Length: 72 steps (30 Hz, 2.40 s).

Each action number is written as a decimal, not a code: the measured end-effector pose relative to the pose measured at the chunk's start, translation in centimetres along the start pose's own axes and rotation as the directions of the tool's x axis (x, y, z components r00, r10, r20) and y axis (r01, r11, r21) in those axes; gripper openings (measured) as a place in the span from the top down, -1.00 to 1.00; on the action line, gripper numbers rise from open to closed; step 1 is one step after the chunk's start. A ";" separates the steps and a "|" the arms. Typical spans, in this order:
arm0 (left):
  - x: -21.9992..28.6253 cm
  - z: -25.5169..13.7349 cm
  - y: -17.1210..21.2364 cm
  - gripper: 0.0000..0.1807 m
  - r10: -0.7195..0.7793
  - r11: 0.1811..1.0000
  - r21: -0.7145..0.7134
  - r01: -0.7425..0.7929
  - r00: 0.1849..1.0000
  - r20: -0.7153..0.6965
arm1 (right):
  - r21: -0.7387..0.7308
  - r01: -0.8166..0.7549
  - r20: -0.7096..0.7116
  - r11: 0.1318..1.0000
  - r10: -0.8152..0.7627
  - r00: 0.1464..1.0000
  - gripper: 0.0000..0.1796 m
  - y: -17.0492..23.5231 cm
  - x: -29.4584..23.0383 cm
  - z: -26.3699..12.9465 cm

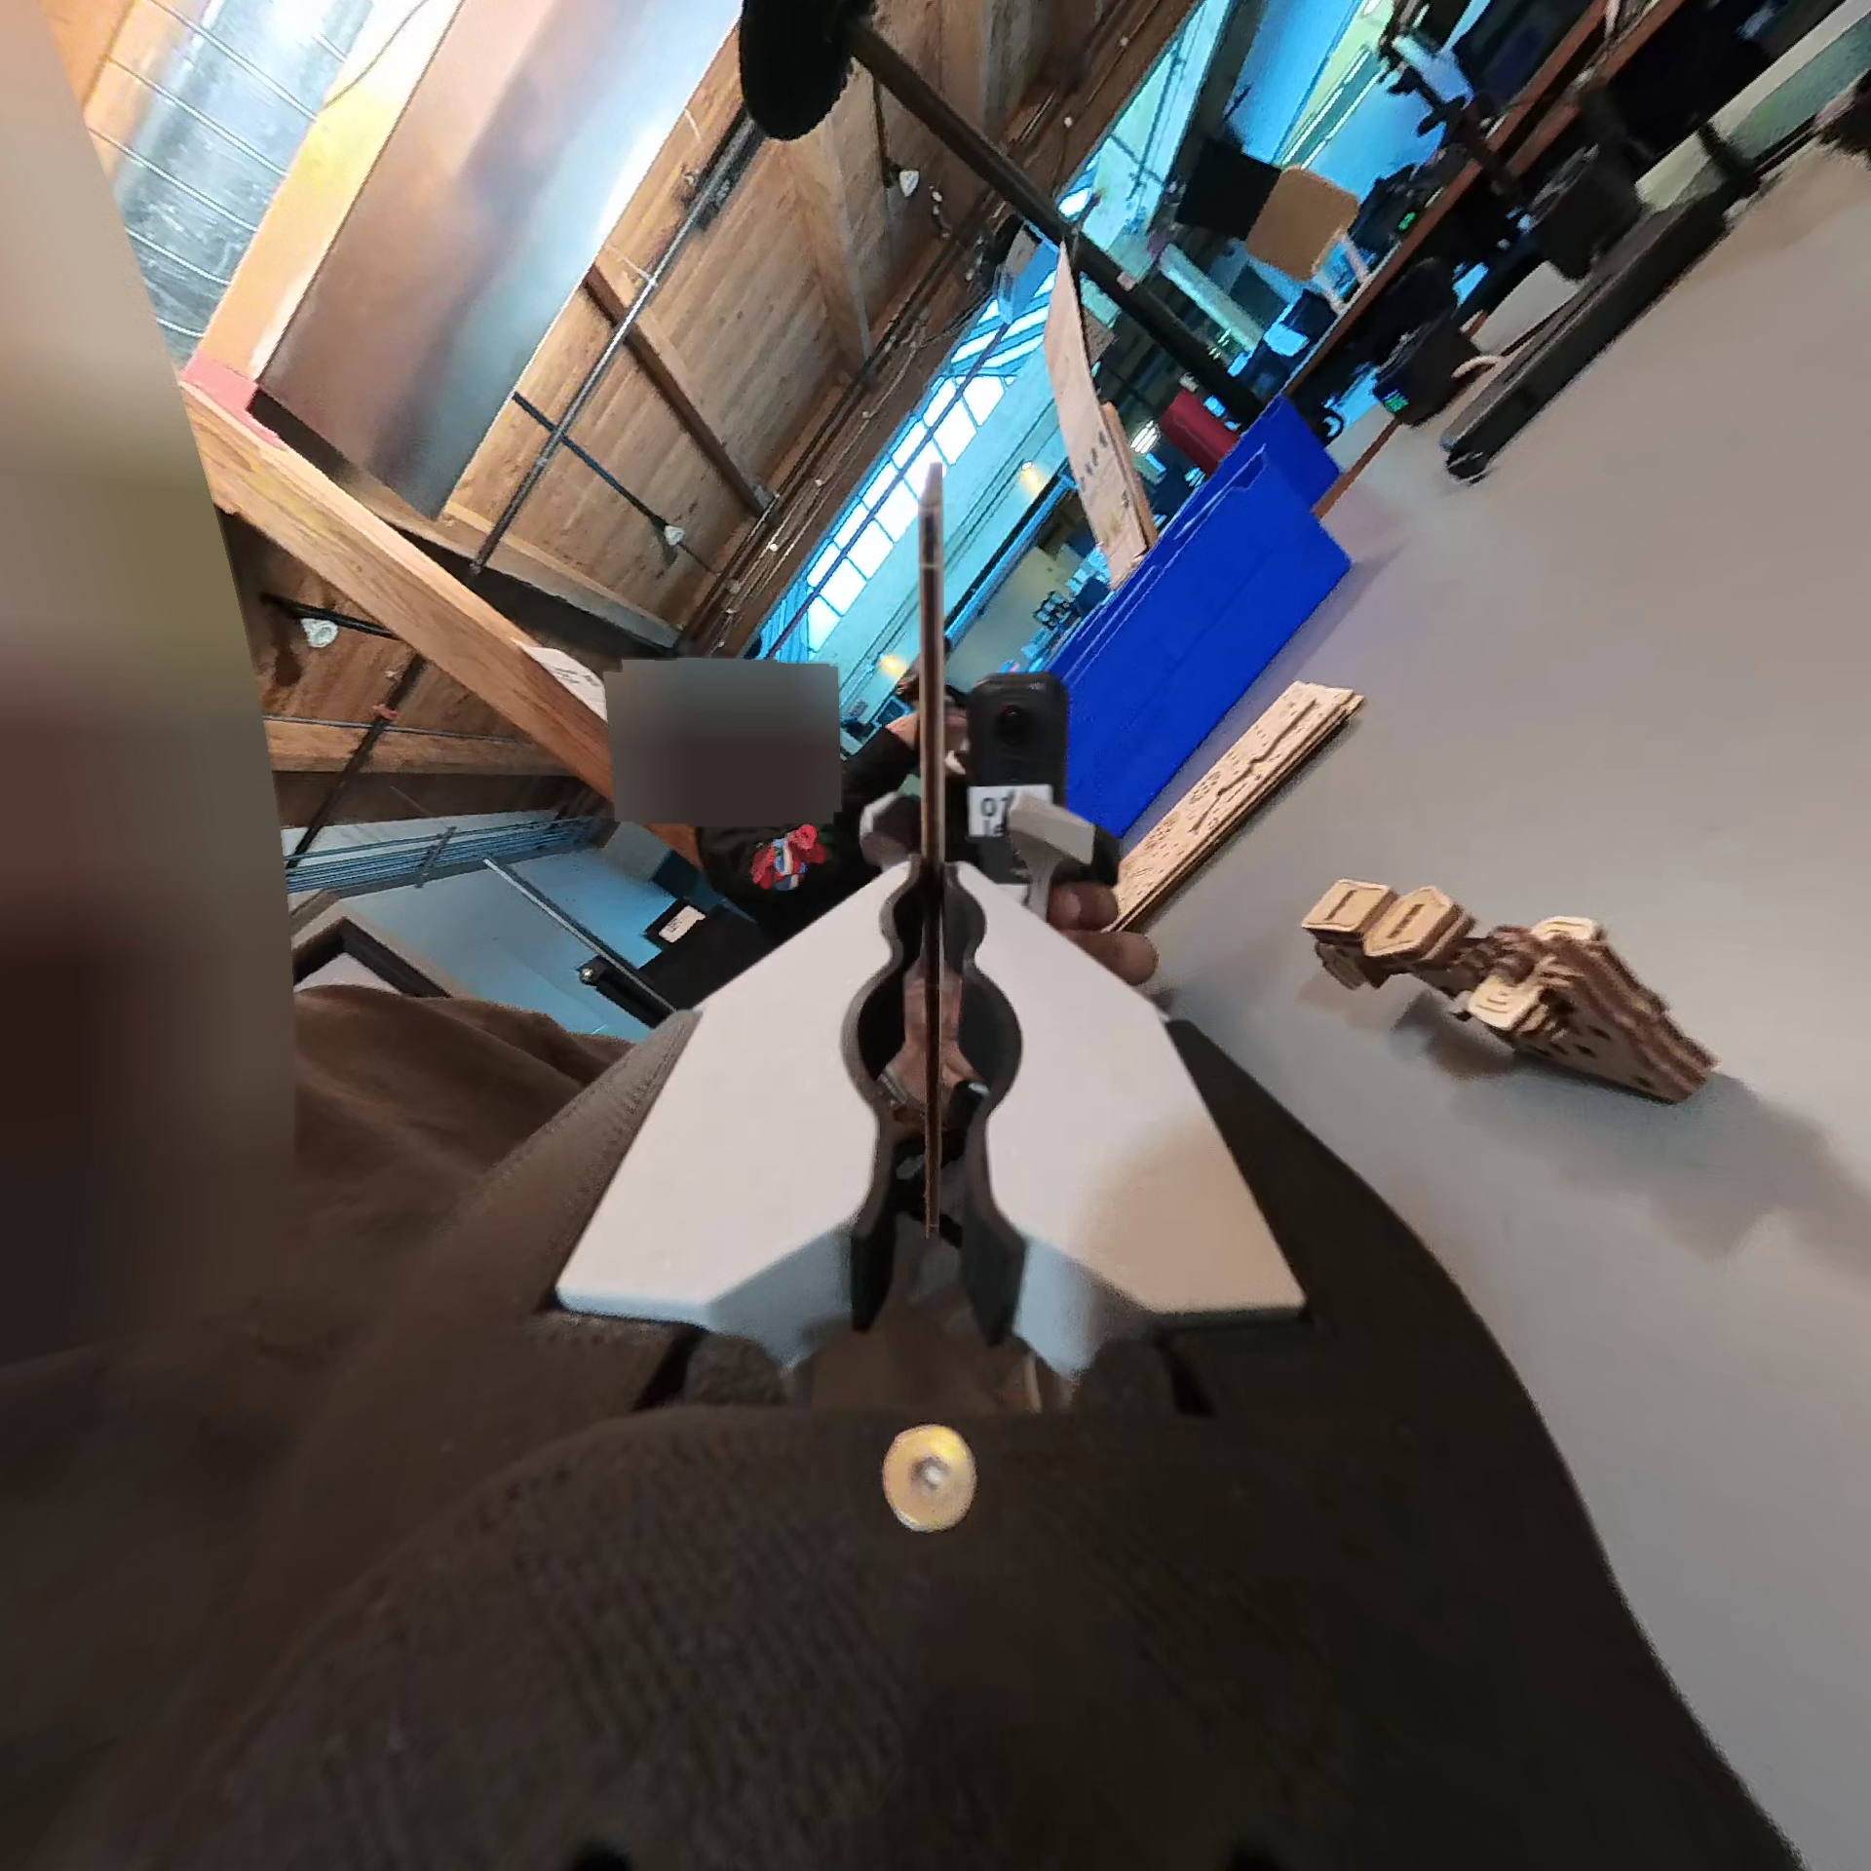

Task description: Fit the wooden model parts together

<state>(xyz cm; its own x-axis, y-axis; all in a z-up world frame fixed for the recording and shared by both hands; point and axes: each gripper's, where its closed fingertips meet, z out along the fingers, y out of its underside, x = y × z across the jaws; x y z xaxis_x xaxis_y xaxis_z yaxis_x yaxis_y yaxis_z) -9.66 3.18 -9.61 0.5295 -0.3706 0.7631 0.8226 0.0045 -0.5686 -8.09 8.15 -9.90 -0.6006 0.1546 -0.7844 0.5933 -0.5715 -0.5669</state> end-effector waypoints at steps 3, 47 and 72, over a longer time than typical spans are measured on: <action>-0.5 0.0 1.0 0.87 0.089 0.994 -0.062 -0.085 0.994 0.065 | 0.012 0.008 -0.018 1.000 -0.008 1.000 0.99 -0.4 0.3 0.0; -1.3 -16.7 -9.0 0.61 0.362 0.794 -0.145 -0.590 0.268 0.893 | -0.061 0.235 -0.168 0.970 -0.242 0.956 0.91 -2.0 2.2 1.5; -8.4 -0.9 10.8 0.85 0.768 0.416 -0.888 -0.194 0.598 0.229 | -0.020 0.271 -0.407 0.962 -0.256 0.877 0.91 -1.5 2.6 -6.4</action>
<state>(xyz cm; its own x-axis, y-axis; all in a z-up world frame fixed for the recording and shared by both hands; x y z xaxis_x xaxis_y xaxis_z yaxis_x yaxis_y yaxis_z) -5.39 5.51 -22.48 0.9959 -0.0060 0.0898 0.0548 -0.7513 -0.6577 -7.12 14.59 -12.70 -0.4606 0.6094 -0.6453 0.4187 -0.4919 -0.7634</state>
